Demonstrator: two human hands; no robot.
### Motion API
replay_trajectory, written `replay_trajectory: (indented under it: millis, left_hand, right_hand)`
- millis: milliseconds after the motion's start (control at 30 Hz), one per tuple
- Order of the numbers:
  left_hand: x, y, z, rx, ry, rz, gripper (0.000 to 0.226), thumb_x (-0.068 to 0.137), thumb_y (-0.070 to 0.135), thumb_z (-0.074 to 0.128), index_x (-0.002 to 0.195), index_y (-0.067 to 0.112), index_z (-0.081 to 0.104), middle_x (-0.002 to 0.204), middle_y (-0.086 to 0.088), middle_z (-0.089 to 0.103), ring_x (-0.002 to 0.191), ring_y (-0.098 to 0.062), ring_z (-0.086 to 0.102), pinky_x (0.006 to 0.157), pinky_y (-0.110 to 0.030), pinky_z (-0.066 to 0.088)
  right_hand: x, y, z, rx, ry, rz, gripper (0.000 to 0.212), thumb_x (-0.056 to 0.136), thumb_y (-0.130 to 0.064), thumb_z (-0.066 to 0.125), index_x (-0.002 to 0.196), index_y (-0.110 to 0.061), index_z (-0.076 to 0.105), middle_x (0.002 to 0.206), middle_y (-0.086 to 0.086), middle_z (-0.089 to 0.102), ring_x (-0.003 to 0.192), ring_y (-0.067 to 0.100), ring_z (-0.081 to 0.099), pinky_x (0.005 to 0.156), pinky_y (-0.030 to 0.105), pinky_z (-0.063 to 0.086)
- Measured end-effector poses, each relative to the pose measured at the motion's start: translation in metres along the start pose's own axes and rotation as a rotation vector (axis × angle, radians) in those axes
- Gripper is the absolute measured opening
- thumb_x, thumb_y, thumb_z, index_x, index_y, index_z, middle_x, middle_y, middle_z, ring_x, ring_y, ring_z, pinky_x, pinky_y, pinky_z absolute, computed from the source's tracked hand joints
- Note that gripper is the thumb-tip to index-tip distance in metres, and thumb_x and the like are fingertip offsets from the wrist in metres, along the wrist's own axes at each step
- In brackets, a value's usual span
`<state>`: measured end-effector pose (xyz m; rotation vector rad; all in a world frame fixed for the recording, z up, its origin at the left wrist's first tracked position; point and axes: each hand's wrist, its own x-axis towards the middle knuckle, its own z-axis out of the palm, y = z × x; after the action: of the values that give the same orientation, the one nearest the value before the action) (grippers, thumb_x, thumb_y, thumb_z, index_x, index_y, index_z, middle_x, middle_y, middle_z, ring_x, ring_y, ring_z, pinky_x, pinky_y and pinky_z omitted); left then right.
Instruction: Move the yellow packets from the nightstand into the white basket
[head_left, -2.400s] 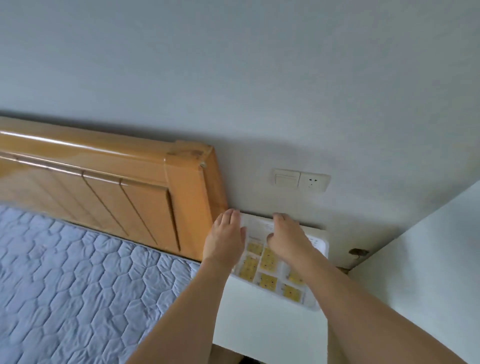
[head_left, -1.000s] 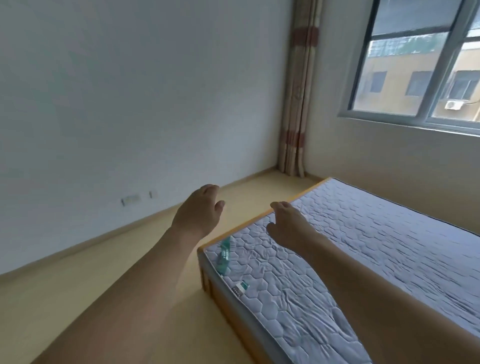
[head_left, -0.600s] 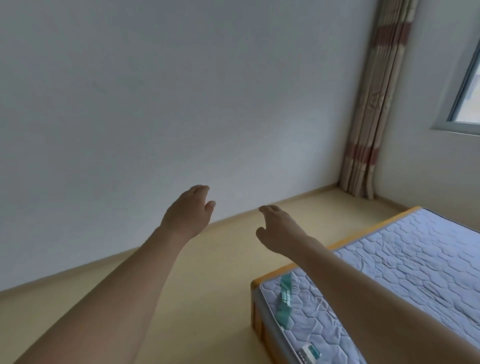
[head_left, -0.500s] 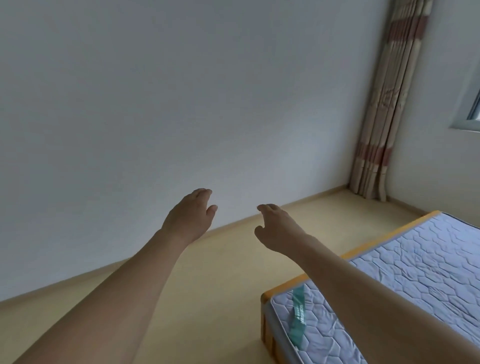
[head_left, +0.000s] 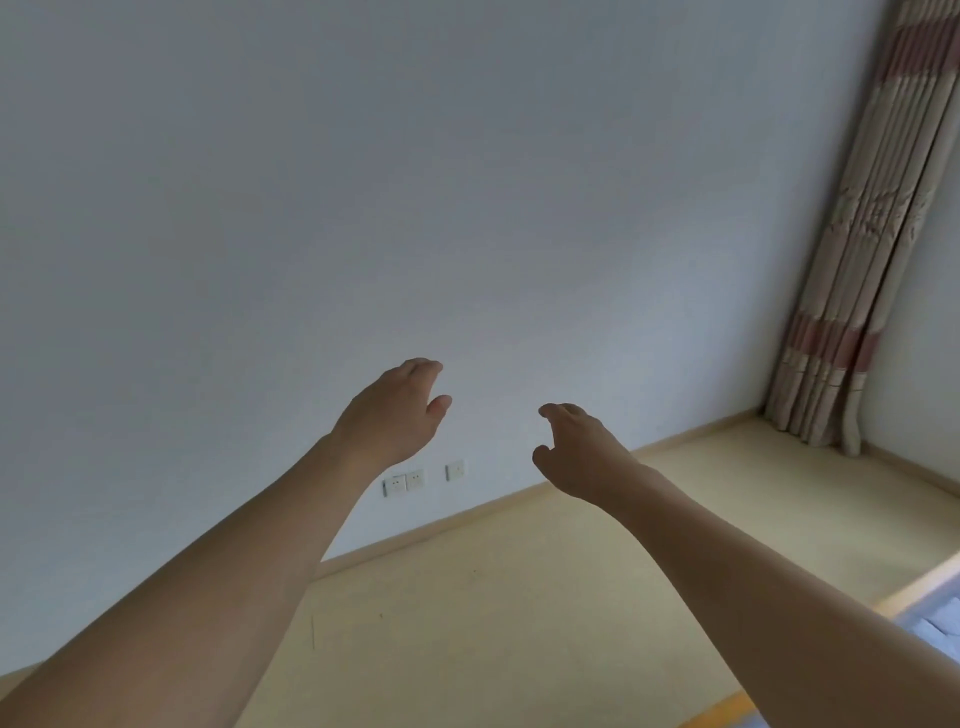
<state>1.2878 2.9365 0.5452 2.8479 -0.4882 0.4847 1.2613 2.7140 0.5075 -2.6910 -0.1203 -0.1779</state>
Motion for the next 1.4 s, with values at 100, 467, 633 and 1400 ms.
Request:
replay_trajectory:
  millis: [100, 467, 633, 1400]
  left_hand:
    - [0.076, -0.032, 0.026, -0.018, 0.01, 0.061, 0.051, 0.103, 0.038, 0.037, 0.148, 0.015, 0.034, 0.155, 0.002, 0.033, 0.139, -0.019, 0.036, 0.109, -0.035, 0.034]
    - [0.376, -0.037, 0.11, -0.147, -0.019, 0.253, 0.05, 0.103, 0.036, 0.038, 0.148, 0.016, 0.035, 0.155, 0.002, 0.034, 0.137, -0.02, 0.038, 0.107, -0.035, 0.035]
    - [0.497, 0.0, 0.186, -0.171, -0.049, 0.375, 0.048, 0.103, 0.034, 0.039, 0.147, 0.015, 0.037, 0.154, 0.002, 0.036, 0.136, -0.019, 0.039, 0.107, -0.034, 0.036]
    - [1.058, 0.328, 0.451, -0.383, -0.115, 0.709, 0.047, 0.102, 0.032, 0.042, 0.144, 0.013, 0.04, 0.151, 0.0, 0.04, 0.133, -0.021, 0.044, 0.103, -0.034, 0.037]
  right_hand:
    - [0.077, 0.004, 0.016, -0.013, 0.002, 0.015, 0.056, 0.09, -0.015, 0.045, 0.145, -0.012, 0.035, 0.146, 0.005, 0.04, 0.127, 0.025, 0.044, 0.097, 0.035, 0.042]
    - [0.32, 0.093, -0.02, -0.058, 0.143, 0.219, 0.056, 0.092, -0.019, 0.045, 0.147, -0.015, 0.034, 0.147, 0.003, 0.039, 0.128, 0.022, 0.044, 0.092, 0.032, 0.041]
    - [0.415, 0.181, -0.024, -0.057, 0.152, 0.326, 0.057, 0.092, -0.018, 0.045, 0.147, -0.015, 0.034, 0.146, 0.002, 0.04, 0.127, 0.022, 0.044, 0.095, 0.035, 0.045]
    - [0.774, 0.644, -0.207, -0.087, 0.333, 0.688, 0.052, 0.089, -0.019, 0.048, 0.14, -0.011, 0.043, 0.145, 0.009, 0.043, 0.132, 0.028, 0.042, 0.107, 0.04, 0.039]
